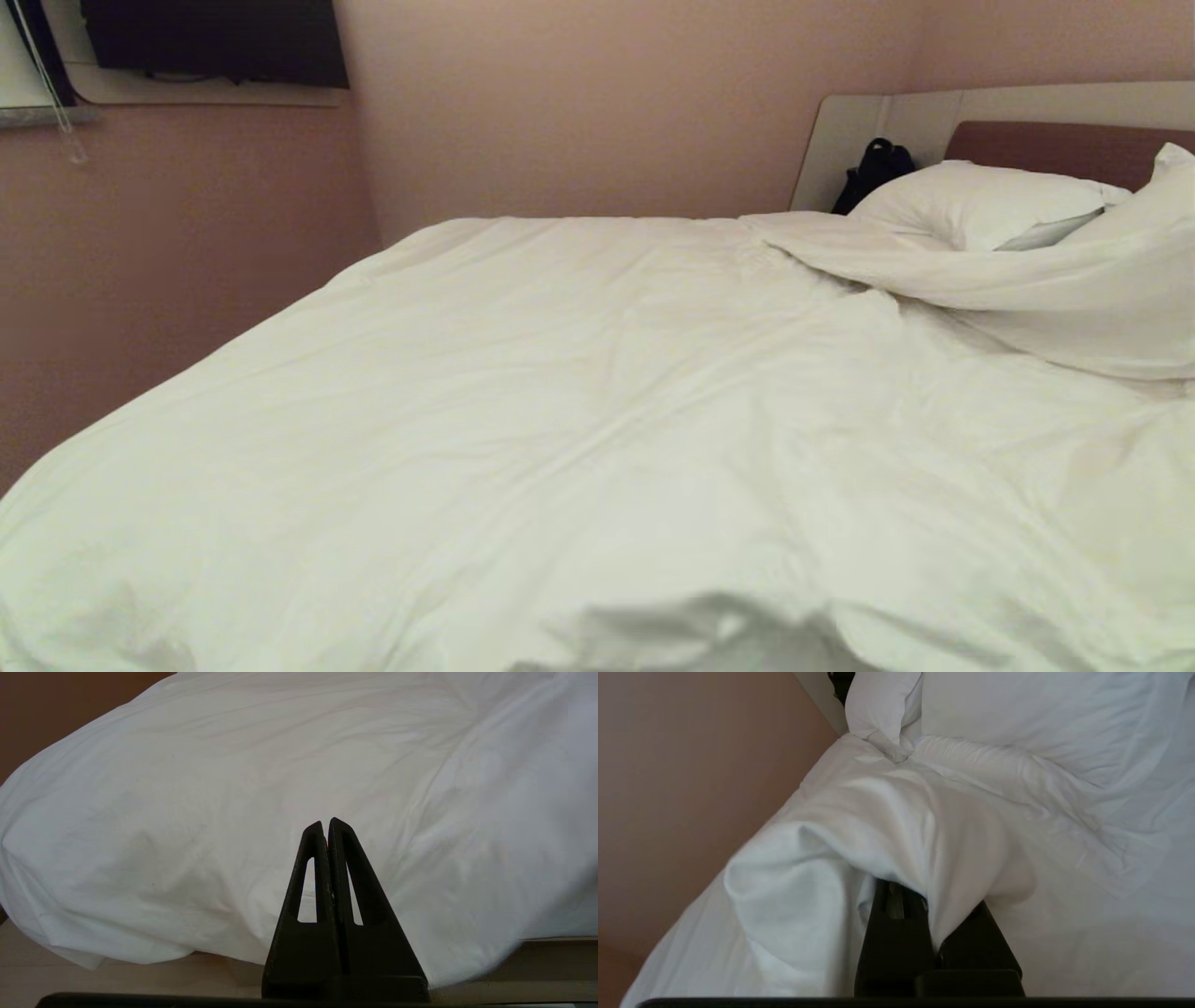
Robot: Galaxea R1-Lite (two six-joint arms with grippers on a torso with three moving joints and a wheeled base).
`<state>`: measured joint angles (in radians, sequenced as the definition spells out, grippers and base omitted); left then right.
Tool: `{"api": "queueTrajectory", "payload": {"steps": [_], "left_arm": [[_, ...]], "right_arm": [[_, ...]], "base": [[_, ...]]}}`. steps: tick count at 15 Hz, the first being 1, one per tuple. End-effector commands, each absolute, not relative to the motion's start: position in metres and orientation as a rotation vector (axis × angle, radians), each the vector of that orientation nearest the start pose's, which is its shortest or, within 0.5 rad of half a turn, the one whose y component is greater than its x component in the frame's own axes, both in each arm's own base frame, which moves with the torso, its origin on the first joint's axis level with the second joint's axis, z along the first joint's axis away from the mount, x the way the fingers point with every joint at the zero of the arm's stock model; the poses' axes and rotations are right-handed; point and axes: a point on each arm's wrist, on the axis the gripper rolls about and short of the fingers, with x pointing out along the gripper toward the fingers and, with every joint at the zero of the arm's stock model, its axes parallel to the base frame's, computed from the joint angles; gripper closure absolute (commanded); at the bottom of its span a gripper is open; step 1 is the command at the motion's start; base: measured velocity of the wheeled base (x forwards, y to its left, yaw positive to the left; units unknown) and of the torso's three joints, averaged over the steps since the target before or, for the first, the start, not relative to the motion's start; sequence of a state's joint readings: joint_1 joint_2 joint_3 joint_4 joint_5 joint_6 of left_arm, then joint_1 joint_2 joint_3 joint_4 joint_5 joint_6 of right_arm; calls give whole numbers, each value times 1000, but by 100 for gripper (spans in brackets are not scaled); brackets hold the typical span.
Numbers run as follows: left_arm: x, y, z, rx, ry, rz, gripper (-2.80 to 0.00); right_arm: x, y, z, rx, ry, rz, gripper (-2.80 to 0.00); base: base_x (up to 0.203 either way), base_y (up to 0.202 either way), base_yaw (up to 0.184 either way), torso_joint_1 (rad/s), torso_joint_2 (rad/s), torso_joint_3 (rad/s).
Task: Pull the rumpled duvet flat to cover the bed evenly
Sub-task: Flatten the corners of the folded blanket
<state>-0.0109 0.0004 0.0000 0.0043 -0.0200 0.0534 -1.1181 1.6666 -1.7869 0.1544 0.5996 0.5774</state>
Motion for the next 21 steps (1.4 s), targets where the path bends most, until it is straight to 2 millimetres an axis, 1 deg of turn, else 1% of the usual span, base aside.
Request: {"api": "queueTrajectory", "payload": {"steps": [1, 5, 7, 9, 12, 14, 16, 18, 21], "left_arm": [[-23, 0, 75, 54, 4, -31, 0], [-23, 0, 75, 54, 4, -31, 0], [-23, 0, 75, 54, 4, -31, 0], [-23, 0, 75, 54, 4, -31, 0], [-23, 0, 75, 54, 4, -31, 0], [-23, 0, 75, 54, 4, -31, 0], [-23, 0, 75, 54, 4, -31, 0], [-23, 0, 75, 54, 4, -31, 0], [-23, 0, 75, 54, 4, -31, 0]], "right_arm": [[134, -269, 385, 625, -108, -466, 0], [118, -292, 379, 634, -123, -537, 0], [114, -302, 379, 633, -130, -553, 0], [114, -308, 375, 643, -123, -555, 0], [117, -319, 362, 669, -100, -560, 0], [119, -321, 357, 681, -86, -561, 0], [127, -315, 353, 685, -62, -531, 0], [133, -302, 357, 683, -50, -479, 0], [149, -264, 358, 695, 1, -371, 0]], "base": [[0, 0, 0, 0, 0, 0], [0, 0, 0, 0, 0, 0], [0, 0, 0, 0, 0, 0], [0, 0, 0, 0, 0, 0], [0, 0, 0, 0, 0, 0], [0, 0, 0, 0, 0, 0], [0, 0, 0, 0, 0, 0], [0, 0, 0, 0, 0, 0], [0, 0, 0, 0, 0, 0]]}}
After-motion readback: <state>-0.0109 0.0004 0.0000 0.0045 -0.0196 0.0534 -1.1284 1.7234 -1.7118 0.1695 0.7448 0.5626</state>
